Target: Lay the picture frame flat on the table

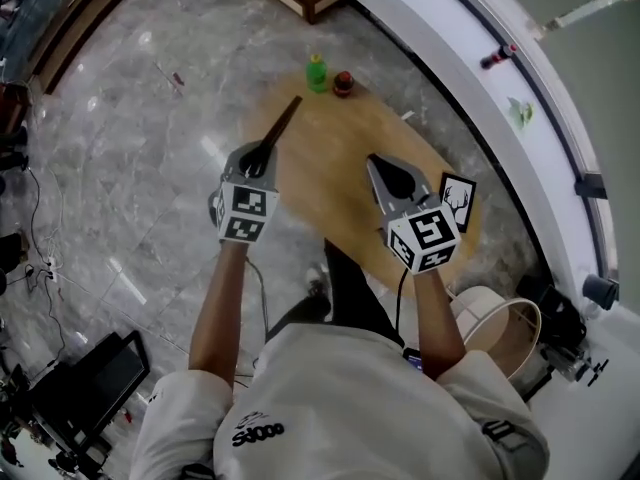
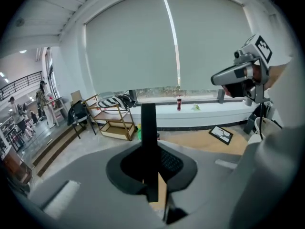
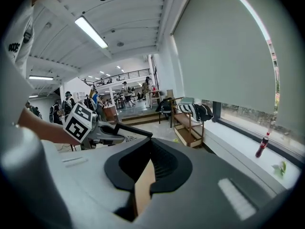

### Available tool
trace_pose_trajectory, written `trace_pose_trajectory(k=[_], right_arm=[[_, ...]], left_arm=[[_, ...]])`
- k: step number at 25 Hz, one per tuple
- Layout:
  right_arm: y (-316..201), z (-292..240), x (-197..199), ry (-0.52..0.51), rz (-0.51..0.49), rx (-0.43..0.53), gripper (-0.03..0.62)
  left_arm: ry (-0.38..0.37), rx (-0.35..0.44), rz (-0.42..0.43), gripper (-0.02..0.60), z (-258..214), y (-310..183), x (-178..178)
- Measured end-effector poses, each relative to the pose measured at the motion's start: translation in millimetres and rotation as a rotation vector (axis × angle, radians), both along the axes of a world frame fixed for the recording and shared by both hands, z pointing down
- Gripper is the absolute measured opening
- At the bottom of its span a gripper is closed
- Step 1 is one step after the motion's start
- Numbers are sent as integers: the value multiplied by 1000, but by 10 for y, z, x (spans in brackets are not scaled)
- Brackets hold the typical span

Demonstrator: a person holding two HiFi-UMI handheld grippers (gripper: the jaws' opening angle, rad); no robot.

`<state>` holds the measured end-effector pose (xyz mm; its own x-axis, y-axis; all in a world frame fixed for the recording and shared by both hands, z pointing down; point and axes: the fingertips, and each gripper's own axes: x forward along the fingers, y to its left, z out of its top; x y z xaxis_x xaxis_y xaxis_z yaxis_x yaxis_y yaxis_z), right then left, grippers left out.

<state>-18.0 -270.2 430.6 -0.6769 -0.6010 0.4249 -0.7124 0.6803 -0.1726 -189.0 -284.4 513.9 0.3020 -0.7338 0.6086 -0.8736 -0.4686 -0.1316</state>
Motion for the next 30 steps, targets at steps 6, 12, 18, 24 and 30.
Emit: trace_pose_trajectory(k=[6,12,18,24,30], right_arm=[[-365,508,-49,18,-33,-49,3],[-564,993,-75,25,-42,-126,3],[-711,1442,-47,26,-23,-201,3],[-829,1851,5,41,-26,-258,3],[-858,2112,-20,38,-25,-307,3]], left_arm=[[-48,-83,20,31,677,-402,-15],[-138,-161,60,31,1417,-644,-52],[-177,-239,73,31,2027,-835,-100],[-250,-293,117,31,2471,-921,-30],[-332,-335,152,31,2784,-970,-32]])
